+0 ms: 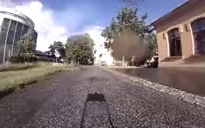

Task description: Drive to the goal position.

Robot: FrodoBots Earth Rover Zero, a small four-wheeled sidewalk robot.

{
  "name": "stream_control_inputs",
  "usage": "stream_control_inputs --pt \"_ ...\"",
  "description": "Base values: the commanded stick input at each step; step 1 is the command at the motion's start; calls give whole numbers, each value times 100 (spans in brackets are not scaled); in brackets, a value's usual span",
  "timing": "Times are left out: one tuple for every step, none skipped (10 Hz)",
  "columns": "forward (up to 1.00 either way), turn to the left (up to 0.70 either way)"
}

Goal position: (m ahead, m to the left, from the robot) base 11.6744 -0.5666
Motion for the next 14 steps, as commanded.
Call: stream_control_inputs --pt "50 0" --pt "50 0" --pt "50 0" --pt "50 0" --pt "50 0" --pt "50 0" --pt "50 0" --pt "50 0" --pt "50 0" --pt "50 0" --pt "50 0" --pt "50 0" --pt "50 0" --pt "50 0"
